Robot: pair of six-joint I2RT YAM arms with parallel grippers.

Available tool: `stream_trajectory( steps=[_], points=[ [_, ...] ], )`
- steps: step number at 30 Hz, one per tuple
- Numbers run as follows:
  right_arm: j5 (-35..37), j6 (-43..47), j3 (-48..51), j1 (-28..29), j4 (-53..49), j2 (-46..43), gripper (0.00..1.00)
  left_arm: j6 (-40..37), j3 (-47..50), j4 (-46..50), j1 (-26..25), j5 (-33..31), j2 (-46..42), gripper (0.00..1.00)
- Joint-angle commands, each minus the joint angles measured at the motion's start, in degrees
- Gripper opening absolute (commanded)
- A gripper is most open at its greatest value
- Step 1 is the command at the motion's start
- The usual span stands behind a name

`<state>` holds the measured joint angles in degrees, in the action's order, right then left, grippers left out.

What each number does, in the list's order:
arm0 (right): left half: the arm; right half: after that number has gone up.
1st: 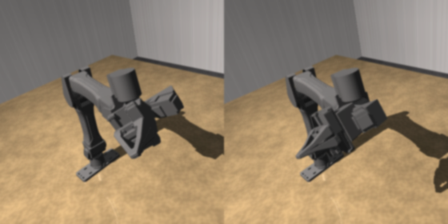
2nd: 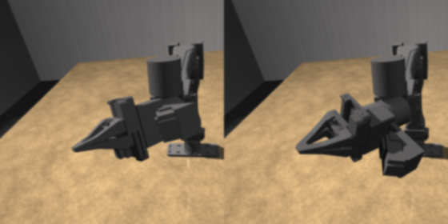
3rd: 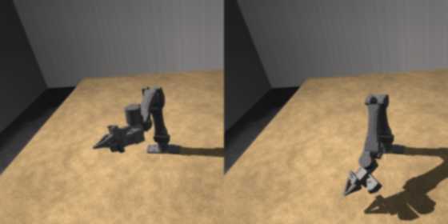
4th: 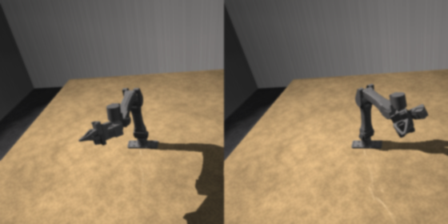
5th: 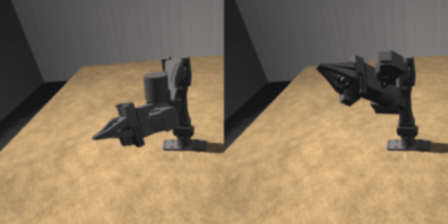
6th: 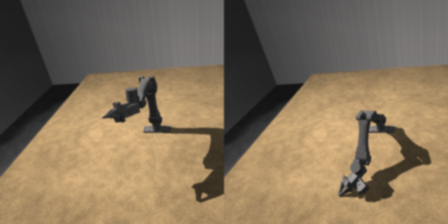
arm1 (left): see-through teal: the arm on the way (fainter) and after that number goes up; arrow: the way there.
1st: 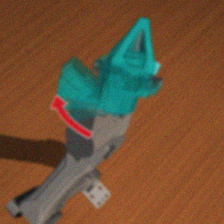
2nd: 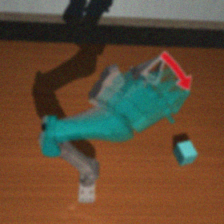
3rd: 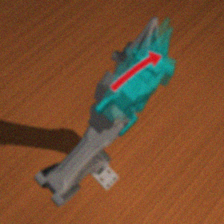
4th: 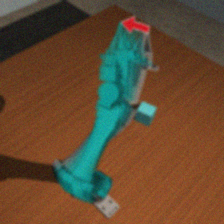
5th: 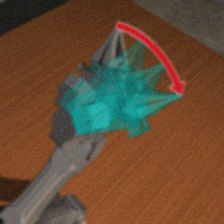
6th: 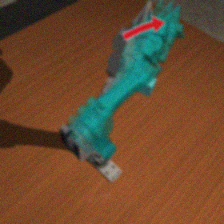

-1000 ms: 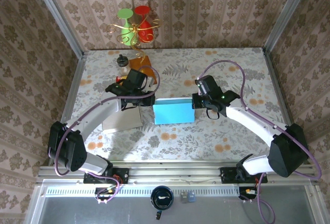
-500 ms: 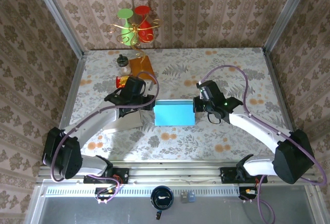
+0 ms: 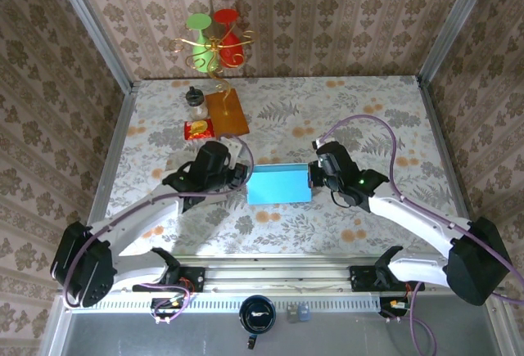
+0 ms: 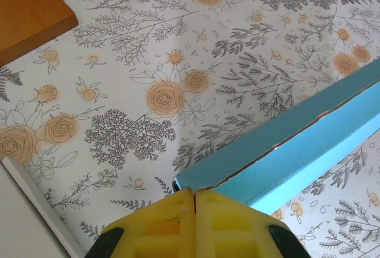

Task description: Fold the paper box

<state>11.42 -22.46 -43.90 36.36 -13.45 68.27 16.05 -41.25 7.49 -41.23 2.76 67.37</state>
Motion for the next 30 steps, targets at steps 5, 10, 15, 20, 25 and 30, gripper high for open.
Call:
stream_trajectory(
  steps=[5,10,15,20,25,30],
  points=[
    [0.6,1.2,3.6,3.2,3.4,-2.5,0.01,-4.0,7.2,-13.0,-6.3,-6.0,-3.6,0.0],
    [0.2,-0.3,4.5,3.5,1.0,-4.5,0.12,-5.7,7.8,-13.4,-10.9,-13.2,-3.6,0.0],
    [-1.7,-5.0,3.2,3.5,-4.0,-8.0,0.29,-6.3,8.5,-13.6,-14.8,-19.6,-3.4,0.0],
    [-6.7,-17.1,0.3,2.8,-9.6,-11.7,0.59,-7.1,8.5,-14.1,-17.5,-23.7,-3.1,0.0],
    [-14.1,-34.2,-0.5,-1.9,-13.8,-13.5,0.64,-7.4,8.1,-14.9,-19.5,-26.5,-1.6,0.0],
    [-22.3,-49.6,1.6,-8.3,-11.4,-16.2,0.67,-7.4,7.5,-15.6,-21.2,-28.2,0.4,0.0]
  ],
)
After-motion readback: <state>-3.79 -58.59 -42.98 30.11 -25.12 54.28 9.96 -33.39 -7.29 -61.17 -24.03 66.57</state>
